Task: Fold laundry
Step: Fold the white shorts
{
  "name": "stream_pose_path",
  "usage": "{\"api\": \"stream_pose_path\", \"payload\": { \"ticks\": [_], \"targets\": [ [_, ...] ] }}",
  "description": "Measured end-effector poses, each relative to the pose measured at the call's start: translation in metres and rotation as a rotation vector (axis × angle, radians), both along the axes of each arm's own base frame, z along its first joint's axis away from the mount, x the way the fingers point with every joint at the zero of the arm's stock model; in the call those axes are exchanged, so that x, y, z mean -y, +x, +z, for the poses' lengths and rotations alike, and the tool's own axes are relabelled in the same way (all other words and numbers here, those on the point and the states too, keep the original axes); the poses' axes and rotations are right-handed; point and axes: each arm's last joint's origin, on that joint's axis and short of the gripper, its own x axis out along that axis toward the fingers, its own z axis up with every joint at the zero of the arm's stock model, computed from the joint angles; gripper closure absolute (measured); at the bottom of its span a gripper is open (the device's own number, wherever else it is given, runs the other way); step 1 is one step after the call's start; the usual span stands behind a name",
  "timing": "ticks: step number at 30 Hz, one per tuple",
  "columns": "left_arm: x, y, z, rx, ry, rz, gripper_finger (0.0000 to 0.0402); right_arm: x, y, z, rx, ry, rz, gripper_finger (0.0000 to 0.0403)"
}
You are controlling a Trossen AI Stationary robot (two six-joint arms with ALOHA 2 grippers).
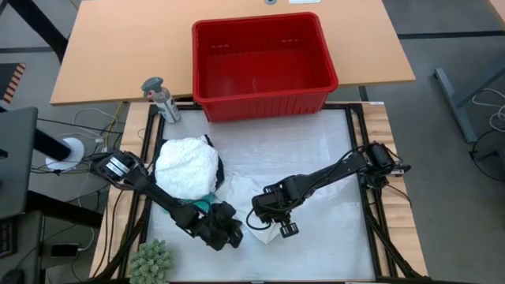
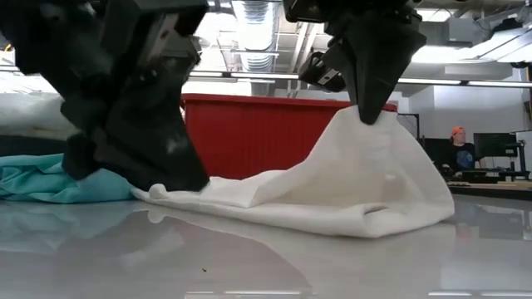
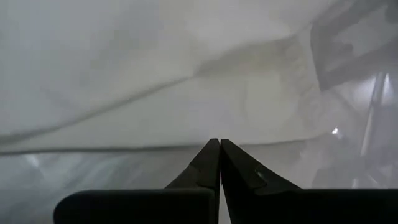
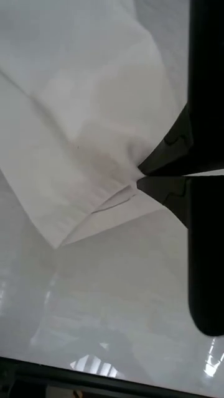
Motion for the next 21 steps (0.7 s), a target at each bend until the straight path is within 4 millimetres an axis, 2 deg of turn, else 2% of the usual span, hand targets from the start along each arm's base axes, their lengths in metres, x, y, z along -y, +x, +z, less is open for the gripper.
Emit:
{"api": "stream_pose_path", "payload": {
  "ticks": [4,21],
  "targets": [
    [-0.003,0.006,-0.006,-0.001,-0.014,-0.011,0.0401,0.002,0.001,0.000,0.000,0.001,-0.004,0.0383],
    [-0.020,0.016,-0.004,0.002,-0.001,0.000,0.0401,0.000,0.004,0.001,0.023,0.039,-0.024,0.0383]
  ]
}}
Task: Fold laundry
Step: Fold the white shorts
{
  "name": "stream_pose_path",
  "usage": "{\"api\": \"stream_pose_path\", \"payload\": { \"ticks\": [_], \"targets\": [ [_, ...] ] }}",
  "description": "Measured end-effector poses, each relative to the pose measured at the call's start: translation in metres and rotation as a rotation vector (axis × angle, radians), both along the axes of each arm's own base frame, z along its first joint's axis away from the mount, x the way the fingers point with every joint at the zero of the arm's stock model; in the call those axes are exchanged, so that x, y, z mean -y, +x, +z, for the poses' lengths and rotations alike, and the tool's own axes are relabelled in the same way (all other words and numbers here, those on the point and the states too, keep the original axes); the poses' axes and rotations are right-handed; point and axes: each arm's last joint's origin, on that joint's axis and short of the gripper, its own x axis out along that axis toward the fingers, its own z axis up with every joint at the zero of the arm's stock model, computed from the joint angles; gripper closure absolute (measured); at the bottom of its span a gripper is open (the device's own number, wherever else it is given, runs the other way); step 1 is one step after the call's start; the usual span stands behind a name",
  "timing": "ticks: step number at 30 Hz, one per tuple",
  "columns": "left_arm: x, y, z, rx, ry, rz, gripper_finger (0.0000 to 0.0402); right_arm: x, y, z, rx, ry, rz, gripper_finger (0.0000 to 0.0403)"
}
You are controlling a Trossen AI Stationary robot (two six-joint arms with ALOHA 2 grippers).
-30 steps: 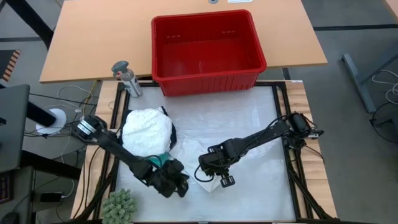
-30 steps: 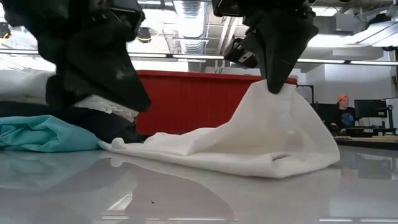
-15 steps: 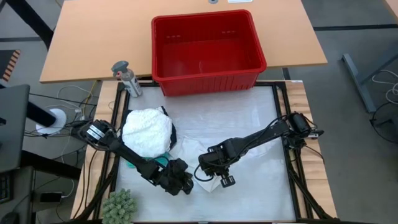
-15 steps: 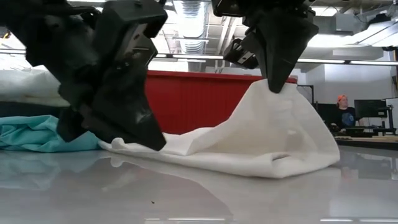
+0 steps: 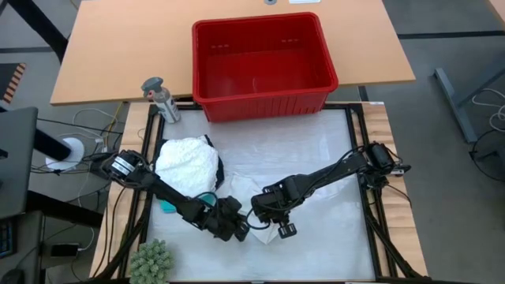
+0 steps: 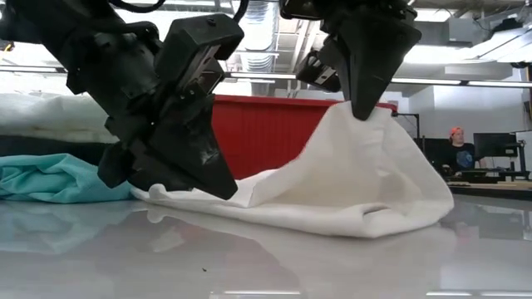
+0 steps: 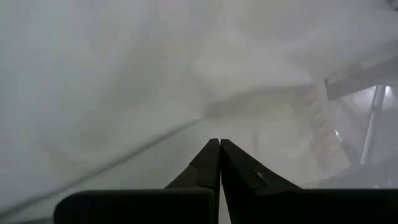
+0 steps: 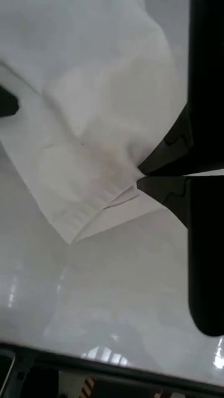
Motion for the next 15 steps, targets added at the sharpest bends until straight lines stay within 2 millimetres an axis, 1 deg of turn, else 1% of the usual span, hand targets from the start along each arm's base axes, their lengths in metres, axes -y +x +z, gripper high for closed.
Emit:
{"api": "stream_pose_path", "payload": {
  "ticks": [5,9,15],
  "targets": [
    [0.0033,0.0036,0.0042,0.034,-0.049,-0.027,0.0401,-0.0004,0.0007,0.0003,0.004,0.009,-0.005,0.0382],
    [0.0056,0.0054,0.0076,0.025,-0.039,-0.039,0.0401,-0.0004,0.0007,0.0003,0.004,0.010,-0.005,0.0382],
    [-0.0028,0.0039,0.0042,-0.048,0.014,0.006,0.0401,-0.0002,0.0002,0.0001,-0.001,0.008,-0.005,0.0382]
  ]
}}
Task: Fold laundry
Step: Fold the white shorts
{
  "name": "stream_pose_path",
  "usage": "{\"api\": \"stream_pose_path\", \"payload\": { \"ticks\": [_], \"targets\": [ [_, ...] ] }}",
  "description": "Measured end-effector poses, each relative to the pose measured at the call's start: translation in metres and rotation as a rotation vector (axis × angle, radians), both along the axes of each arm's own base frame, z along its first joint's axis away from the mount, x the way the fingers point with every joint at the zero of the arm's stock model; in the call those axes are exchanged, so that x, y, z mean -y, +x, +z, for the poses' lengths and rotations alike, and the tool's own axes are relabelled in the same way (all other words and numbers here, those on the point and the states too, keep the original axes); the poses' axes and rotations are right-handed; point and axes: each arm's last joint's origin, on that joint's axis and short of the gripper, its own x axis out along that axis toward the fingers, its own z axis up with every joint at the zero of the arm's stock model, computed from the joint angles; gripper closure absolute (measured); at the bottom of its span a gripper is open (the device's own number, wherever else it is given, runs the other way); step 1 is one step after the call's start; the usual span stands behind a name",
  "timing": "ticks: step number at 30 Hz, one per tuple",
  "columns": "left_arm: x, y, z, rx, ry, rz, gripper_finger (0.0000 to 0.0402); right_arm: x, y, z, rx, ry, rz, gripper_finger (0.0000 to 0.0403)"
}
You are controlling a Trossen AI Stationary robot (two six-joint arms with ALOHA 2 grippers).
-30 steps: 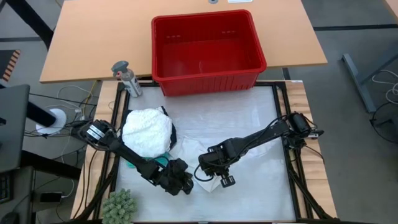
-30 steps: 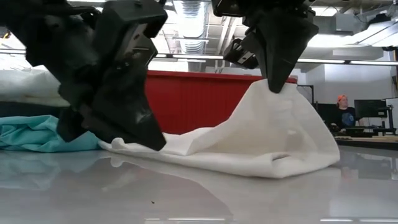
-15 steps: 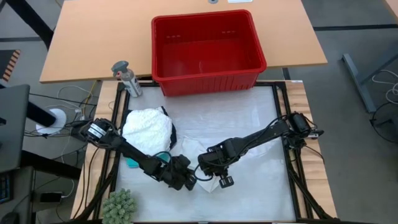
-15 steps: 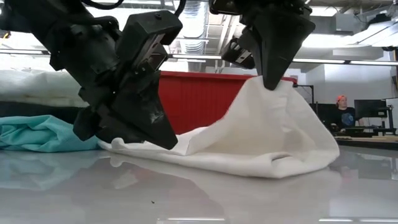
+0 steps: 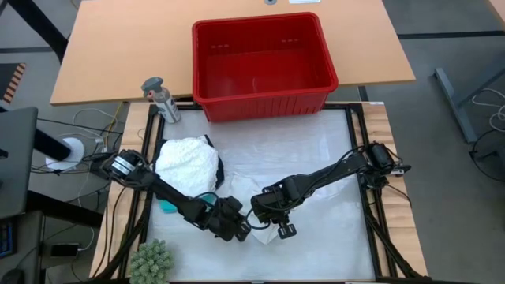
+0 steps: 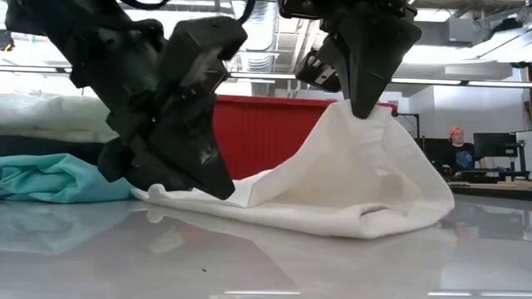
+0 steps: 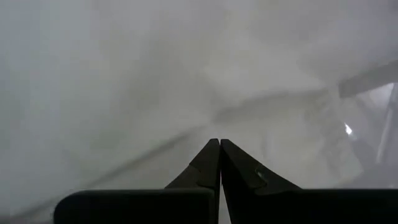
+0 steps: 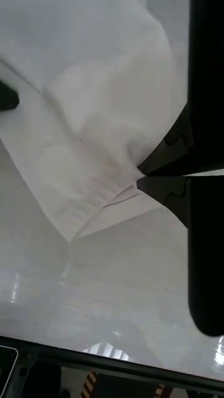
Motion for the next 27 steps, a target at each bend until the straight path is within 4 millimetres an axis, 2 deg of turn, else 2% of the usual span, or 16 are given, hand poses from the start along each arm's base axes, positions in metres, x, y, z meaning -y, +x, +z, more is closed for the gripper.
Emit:
{"api": "stream_pose_path", "payload": {
  "ticks": [17,27],
  "targets": [
    [-0.005,0.003,-0.006,-0.054,0.008,-0.069,0.0401,0.007,0.000,-0.001,-0.023,-0.010,-0.011,0.0382],
    [-0.020,0.012,-0.011,-0.064,0.017,-0.066,0.0401,0.010,0.002,0.000,-0.015,0.014,-0.022,0.0382]
  ]
}}
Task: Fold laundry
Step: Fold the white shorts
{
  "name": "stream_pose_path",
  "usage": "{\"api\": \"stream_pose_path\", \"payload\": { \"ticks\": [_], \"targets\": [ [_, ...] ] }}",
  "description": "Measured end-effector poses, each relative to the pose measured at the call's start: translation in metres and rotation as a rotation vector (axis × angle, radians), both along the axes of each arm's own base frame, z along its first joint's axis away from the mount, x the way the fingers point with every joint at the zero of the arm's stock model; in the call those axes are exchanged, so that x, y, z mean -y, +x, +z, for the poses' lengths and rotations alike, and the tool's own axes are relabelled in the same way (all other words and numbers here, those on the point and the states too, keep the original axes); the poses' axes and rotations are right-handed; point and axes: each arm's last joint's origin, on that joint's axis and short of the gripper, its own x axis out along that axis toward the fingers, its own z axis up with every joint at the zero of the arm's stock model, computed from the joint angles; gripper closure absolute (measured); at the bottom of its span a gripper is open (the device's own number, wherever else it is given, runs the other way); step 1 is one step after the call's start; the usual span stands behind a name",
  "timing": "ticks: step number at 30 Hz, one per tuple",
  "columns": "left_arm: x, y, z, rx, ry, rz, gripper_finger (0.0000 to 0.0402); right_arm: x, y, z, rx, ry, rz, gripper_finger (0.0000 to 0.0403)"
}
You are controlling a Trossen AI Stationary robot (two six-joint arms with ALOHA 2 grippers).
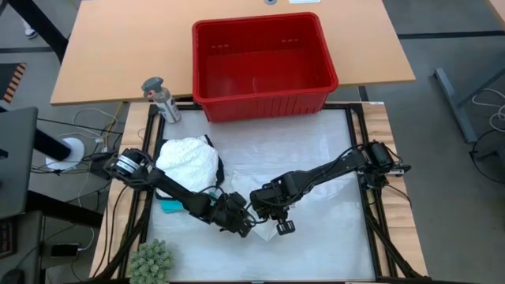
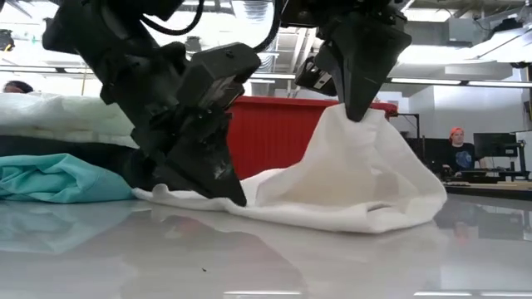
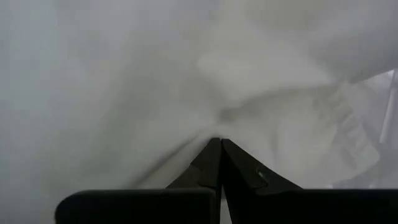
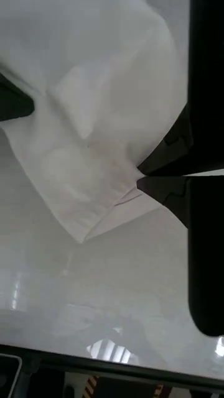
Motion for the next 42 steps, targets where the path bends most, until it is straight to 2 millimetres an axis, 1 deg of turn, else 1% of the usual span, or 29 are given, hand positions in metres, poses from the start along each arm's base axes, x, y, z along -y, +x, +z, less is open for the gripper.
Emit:
{"api": "stream_pose_path", "payload": {
  "ticks": [2,5,13,16,21,27,35,39,42],
  "targets": [
    [-0.002,0.002,-0.004,-0.003,0.000,0.006,0.0401,-0.001,0.000,0.000,0.000,0.007,-0.006,0.0382],
    [-0.002,0.004,-0.003,0.021,-0.010,0.008,0.0401,-0.002,0.001,0.001,0.009,0.020,-0.008,0.0382],
    [-0.011,0.008,-0.003,0.025,-0.008,0.024,0.0401,-0.010,0.010,0.006,0.115,0.220,0.161,0.0382],
    [-0.013,0.009,-0.002,0.029,-0.001,0.032,0.0401,-0.013,0.015,0.009,0.181,0.244,0.200,0.0382],
    [-0.015,0.009,-0.002,0.032,0.003,0.045,0.0401,-0.013,0.017,0.001,0.216,0.274,0.216,0.0373],
    [-0.015,0.009,-0.003,0.035,0.000,0.062,0.0401,-0.012,0.019,-0.001,0.242,0.297,0.226,0.0325],
    [-0.020,0.010,-0.003,0.027,-0.029,0.100,0.0401,-0.002,0.021,-0.001,0.254,0.284,0.229,0.0221],
    [-0.019,0.011,-0.001,0.047,-0.039,0.085,0.0401,0.007,0.023,-0.002,0.220,0.298,0.153,0.0174],
    [-0.019,0.011,0.002,0.042,-0.044,0.066,0.0401,0.020,0.022,-0.004,0.164,0.292,0.100,0.0160]
  ]
}}
